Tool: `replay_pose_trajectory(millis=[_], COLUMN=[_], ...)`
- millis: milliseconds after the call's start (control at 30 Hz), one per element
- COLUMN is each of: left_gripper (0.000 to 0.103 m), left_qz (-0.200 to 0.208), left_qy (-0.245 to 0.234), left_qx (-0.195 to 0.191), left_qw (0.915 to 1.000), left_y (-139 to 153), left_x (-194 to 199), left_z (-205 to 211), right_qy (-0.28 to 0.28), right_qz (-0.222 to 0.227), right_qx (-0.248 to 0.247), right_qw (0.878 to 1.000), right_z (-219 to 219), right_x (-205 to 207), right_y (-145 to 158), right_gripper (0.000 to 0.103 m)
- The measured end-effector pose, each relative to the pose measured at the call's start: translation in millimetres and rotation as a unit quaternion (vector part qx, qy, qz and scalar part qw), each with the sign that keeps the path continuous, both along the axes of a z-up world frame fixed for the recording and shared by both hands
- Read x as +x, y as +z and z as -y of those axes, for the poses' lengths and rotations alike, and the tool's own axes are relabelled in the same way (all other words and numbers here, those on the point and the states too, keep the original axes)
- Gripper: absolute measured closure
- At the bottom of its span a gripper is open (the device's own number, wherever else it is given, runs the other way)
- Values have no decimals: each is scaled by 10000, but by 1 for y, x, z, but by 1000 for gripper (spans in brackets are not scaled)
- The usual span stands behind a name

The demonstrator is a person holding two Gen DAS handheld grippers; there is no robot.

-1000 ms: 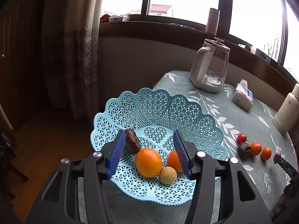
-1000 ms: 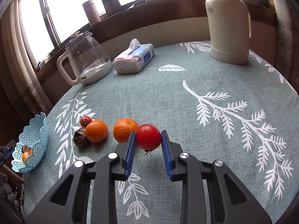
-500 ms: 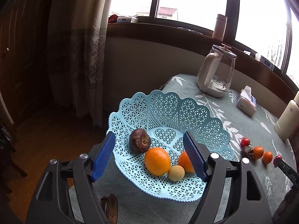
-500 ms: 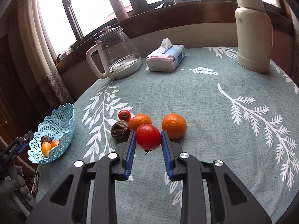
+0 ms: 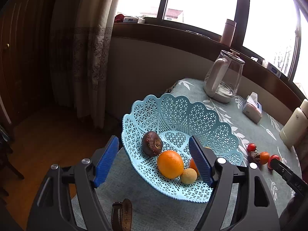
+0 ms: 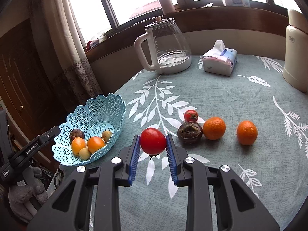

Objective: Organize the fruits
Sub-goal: 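Carry the red tomato into the basket and open the right gripper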

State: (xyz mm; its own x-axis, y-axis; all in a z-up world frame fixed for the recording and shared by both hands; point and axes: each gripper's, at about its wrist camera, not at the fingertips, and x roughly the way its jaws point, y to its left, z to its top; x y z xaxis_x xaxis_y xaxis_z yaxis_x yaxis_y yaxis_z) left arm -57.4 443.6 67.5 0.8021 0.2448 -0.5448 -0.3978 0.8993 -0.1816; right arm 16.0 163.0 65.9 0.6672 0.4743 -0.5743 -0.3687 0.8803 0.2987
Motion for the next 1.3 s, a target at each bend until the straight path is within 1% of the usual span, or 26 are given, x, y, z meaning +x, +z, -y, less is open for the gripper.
replay_pose_trajectory(millis=[333, 500, 533, 567, 600, 700, 867, 900, 933, 967, 1067, 1300], left_gripper=[26, 25, 24, 20, 18, 18, 18, 17, 13, 11, 10, 8], left_qz=[33, 55, 57, 55, 66, 59, 25, 22, 24, 29, 24, 14], left_qy=[35, 63, 64, 68, 70, 51, 53, 53, 54, 54, 40, -8], left_qx=[-180, -254, -256, -256, -257, -259, -257, -255, -255, -253, -263, -282], left_qw=[9998, 9996, 9996, 9996, 9996, 9996, 9997, 9997, 9997, 9997, 9996, 9996], left_y=[-4, -3, -3, -3, -3, -3, -5, -5, -5, -5, -6, -6], left_x=[-6, -7, -7, -7, -7, -7, -7, -6, -6, -7, -5, -6], left_z=[-14, -18, -19, -19, -19, -18, -16, -16, -15, -15, -14, -9], right_qy=[523, 717, 738, 752, 755, 735, 563, 515, 469, 425, 290, 125], right_qz=[86, -58, -68, -75, -81, -86, -158, -175, -193, -212, -216, -269], right_qx=[-161, -169, -165, -165, -152, -156, -94, -80, -66, -50, 2, -1], right_qw=[9985, 9973, 9971, 9970, 9970, 9971, 9982, 9985, 9987, 9989, 9993, 9996], right_z=[-60, -84, -87, -89, -91, -90, -75, -72, -68, -65, -56, -41], right_x=[3, 11, 12, 12, 13, 13, 15, 15, 16, 16, 15, 12], right_y=[8, 4, 3, 2, 2, 1, -3, -4, -5, -6, -8, -14], right_gripper=[75, 75, 74, 74, 74, 74, 74, 73, 73, 72, 62, 61])
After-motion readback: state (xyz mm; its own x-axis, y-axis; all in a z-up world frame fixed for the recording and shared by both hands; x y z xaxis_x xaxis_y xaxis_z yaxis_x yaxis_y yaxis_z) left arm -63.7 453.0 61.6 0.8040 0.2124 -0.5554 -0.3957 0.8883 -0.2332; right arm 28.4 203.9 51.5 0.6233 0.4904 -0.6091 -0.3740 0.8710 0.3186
